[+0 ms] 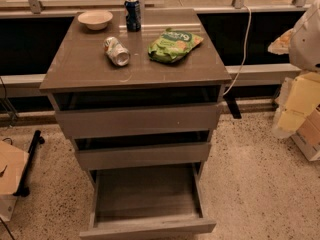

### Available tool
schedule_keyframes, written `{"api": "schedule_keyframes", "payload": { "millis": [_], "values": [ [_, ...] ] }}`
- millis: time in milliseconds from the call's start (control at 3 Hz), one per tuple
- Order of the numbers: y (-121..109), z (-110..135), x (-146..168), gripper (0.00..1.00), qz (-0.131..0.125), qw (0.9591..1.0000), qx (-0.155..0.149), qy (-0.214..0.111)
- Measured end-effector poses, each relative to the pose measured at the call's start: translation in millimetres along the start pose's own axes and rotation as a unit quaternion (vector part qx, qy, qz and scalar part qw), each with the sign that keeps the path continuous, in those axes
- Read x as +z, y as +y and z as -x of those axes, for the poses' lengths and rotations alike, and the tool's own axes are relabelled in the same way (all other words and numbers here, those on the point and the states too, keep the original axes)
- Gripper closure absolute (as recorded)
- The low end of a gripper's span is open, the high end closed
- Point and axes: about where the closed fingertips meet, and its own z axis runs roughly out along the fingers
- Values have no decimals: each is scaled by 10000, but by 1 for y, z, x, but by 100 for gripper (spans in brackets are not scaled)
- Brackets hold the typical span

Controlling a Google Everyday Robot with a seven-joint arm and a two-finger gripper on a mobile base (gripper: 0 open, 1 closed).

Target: Close bottom drawer

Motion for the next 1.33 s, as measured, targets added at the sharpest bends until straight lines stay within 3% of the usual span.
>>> {"api": "schedule_keyframes", "payload": {
  "millis": [333,667,1000,1333],
  "values": [
    [0,0,0,0,0,10000,0,0],
    [1,2,-1,21,-50,10000,-11,-48],
    [14,1,16,45,66,9999,16,-129],
    [45,-2,72,76,184,9990,-50,-407]
  ]
}}
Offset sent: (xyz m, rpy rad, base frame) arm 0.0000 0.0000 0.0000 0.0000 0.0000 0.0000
